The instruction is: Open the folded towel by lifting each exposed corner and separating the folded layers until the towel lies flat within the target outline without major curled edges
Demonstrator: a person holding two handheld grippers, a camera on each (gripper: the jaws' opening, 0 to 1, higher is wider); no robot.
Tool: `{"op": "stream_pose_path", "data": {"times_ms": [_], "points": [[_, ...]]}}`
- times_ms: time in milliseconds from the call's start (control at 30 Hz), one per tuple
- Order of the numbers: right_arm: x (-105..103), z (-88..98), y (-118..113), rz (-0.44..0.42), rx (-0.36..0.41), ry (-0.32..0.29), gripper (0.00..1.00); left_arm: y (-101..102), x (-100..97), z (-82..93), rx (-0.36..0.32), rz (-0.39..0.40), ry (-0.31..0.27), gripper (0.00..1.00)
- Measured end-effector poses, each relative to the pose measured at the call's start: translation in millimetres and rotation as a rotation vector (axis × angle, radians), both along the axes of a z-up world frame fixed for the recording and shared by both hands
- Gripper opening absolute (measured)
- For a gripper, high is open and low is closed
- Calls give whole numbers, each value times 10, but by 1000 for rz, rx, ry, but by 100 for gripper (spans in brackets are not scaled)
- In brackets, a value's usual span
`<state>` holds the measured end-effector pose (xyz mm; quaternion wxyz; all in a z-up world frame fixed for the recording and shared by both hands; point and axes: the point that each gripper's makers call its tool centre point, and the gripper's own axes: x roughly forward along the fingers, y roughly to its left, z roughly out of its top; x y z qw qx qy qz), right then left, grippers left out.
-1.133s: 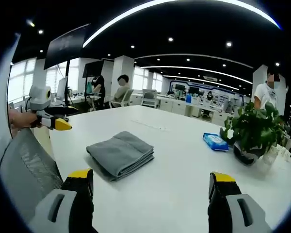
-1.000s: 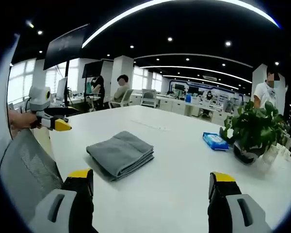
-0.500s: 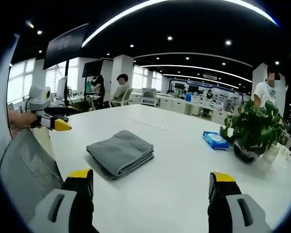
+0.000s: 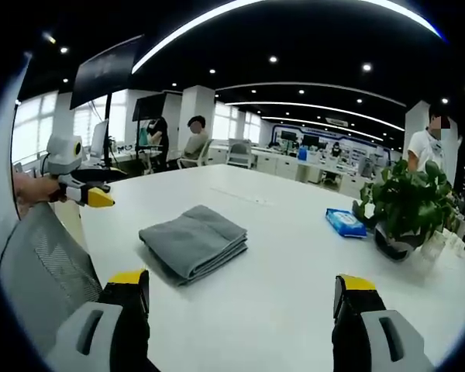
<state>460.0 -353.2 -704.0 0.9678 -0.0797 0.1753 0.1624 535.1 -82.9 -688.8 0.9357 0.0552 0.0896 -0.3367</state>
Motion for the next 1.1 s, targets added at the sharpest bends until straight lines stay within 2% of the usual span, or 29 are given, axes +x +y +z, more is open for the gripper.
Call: {"op": "stream_pose_path", "data": {"times_ms": [467,800,1100], "points": [[-8,-14,35,16,-22,5,100,-17,-14,-18,10,-11,9,93],[-22,-11,120,53,-91,-8,100,3,-9,19,8,-1,-6,94],[-19,0,104,45,-80,-11,100,-1,-16,3,14,-6,-4,94]]}}
